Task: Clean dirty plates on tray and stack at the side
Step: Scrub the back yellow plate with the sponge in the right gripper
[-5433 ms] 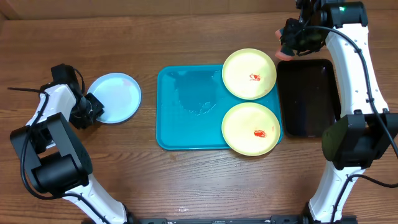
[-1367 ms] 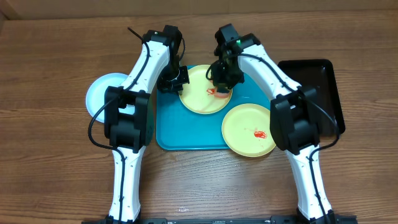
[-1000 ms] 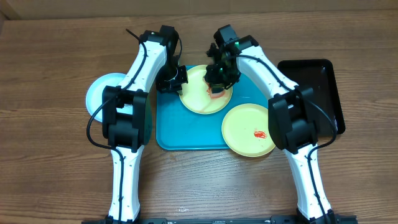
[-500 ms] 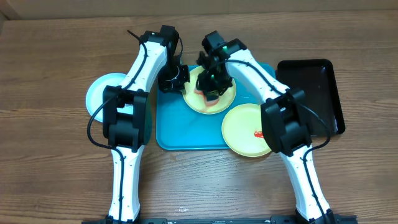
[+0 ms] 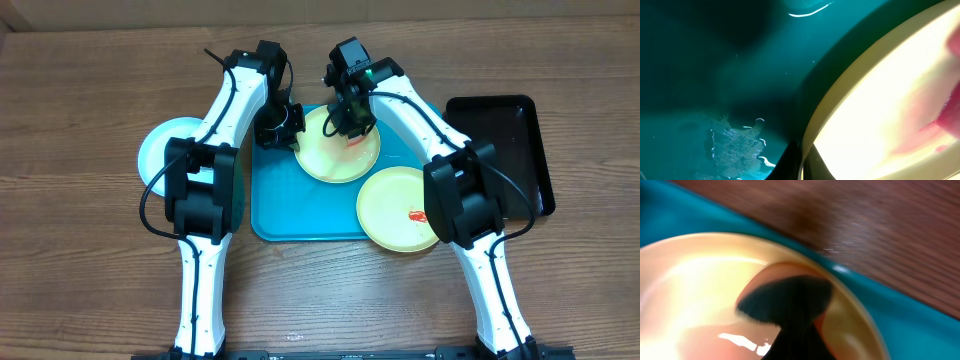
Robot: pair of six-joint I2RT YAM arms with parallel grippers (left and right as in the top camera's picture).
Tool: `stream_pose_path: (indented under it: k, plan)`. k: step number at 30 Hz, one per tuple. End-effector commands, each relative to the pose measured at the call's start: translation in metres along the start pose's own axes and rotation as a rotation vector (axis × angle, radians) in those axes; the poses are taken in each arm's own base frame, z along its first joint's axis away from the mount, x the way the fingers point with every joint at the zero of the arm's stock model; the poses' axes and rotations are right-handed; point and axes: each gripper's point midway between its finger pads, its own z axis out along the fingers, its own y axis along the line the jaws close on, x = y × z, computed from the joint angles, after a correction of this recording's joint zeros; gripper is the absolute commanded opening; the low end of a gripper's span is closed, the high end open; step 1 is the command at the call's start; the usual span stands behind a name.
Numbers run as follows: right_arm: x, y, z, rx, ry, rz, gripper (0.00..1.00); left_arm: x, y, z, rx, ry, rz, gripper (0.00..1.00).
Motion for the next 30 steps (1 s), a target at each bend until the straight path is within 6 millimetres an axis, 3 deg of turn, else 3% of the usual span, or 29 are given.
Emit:
stream_pose_path:
  k: [1, 4, 9, 13, 19, 21, 25, 27, 30]
  plan:
    - [0.013, 0.062, 0.009, -0.270, 0.040, -0.112, 0.04, 0.000, 0.012, 0.016, -0.014, 0.029, -0.011, 0.04]
    - [0.026, 0.091, 0.005, -0.356, 0.082, -0.147, 0.04, -0.001, 0.010, 0.016, -0.004, 0.029, -0.011, 0.04]
    - [0.044, 0.087, 0.002, -0.359, 0.161, -0.117, 0.04, -0.002, 0.010, 0.015, 0.001, 0.024, -0.011, 0.04]
    - [0.053, 0.053, -0.002, -0.332, 0.204, -0.043, 0.04, -0.005, 0.014, 0.013, 0.013, 0.023, -0.024, 0.04]
    - [0.057, -0.041, -0.006, -0.018, 0.219, 0.164, 0.04, -0.007, 0.019, 0.011, 0.015, 0.021, -0.037, 0.04]
    - [0.052, -0.052, -0.005, 0.020, 0.193, 0.189, 0.04, -0.007, 0.019, 0.011, 0.015, 0.021, -0.037, 0.04]
    - [0.027, -0.049, -0.001, 0.003, 0.092, 0.191, 0.04, -0.007, 0.019, 0.011, 0.015, 0.020, -0.040, 0.04]
    - [0.006, -0.025, 0.003, -0.101, 0.018, 0.161, 0.04, -0.008, 0.016, 0.011, 0.033, 0.020, -0.039, 0.04]
    - [-0.001, 0.018, 0.012, -0.279, -0.004, 0.102, 0.04, -0.010, 0.013, 0.011, 0.054, 0.013, -0.037, 0.04]
